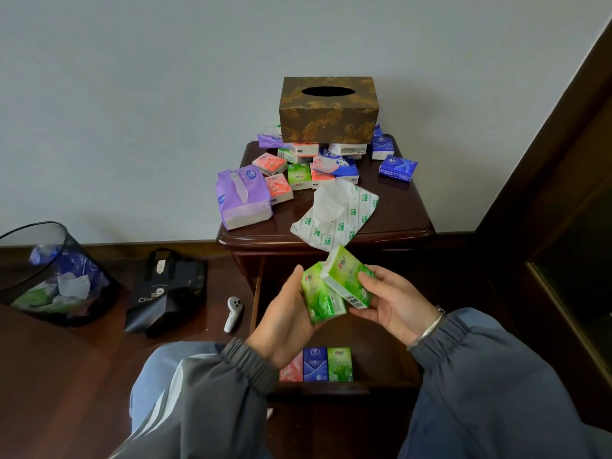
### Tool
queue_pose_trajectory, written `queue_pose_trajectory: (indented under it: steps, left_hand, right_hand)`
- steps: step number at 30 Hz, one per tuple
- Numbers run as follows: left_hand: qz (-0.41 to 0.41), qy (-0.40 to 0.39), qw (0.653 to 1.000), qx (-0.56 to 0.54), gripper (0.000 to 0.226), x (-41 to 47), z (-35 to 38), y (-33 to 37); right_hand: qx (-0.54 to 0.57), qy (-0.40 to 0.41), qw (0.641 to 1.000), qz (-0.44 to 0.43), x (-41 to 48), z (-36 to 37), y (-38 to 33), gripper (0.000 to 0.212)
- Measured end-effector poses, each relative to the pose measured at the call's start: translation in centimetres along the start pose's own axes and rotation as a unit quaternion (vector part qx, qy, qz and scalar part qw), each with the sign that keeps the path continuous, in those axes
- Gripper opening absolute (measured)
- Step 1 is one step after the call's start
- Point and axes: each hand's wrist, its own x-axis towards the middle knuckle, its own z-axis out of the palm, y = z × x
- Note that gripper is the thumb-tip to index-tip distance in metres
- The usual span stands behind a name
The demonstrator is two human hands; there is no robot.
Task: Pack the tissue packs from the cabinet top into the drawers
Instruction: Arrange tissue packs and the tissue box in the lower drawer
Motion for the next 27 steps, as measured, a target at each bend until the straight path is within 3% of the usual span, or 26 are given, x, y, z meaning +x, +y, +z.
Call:
queue_pose_trajectory:
  steps: [4,7,10,13,18,23,27]
  left_hand:
    - [0.04,0.027,0.998,-0.026,0.036,0.0,0.0,-1.1]
    - [0.087,0.112,0.99,-0.009,0.032,0.6,-0.3,-0.9]
    - [0.115,0.174,0.978,0.026,0.023,1.1,0.0,-0.9]
    - [0.116,0.159,0.98,-0.001,0.03,1.4,0.8,-1.2]
    - [0.111,0.098,0.989,0.022,0.064,1.5,0.9,-1.3]
    - [0.098,0.126,0.986,0.036,0.053,2.1,0.2,-1.1]
    - [0.106,0.148,0.981,0.068,0.047,2.5,-0.8,-0.2]
  right_hand:
    - [-0.001,0.049,0.998,-0.039,0.8,0.0,0.7,0.014]
    - [-0.029,0.131,0.988,-0.073,1.6,-0.3,1.1,0.015]
    - [-0.05,0.156,0.983,-0.081,2.2,-0.1,1.8,0.017]
    - [-0.109,0.172,0.975,-0.089,2.7,0.8,2.8,0.017]
    - [-0.287,0.206,0.917,-0.186,3.1,1.8,3.5,0.016]
    - [-0.441,0.202,0.838,-0.251,3.3,3.1,4.3,0.018]
    - [-0.469,0.149,0.835,-0.247,3.1,3.2,3.5,0.014]
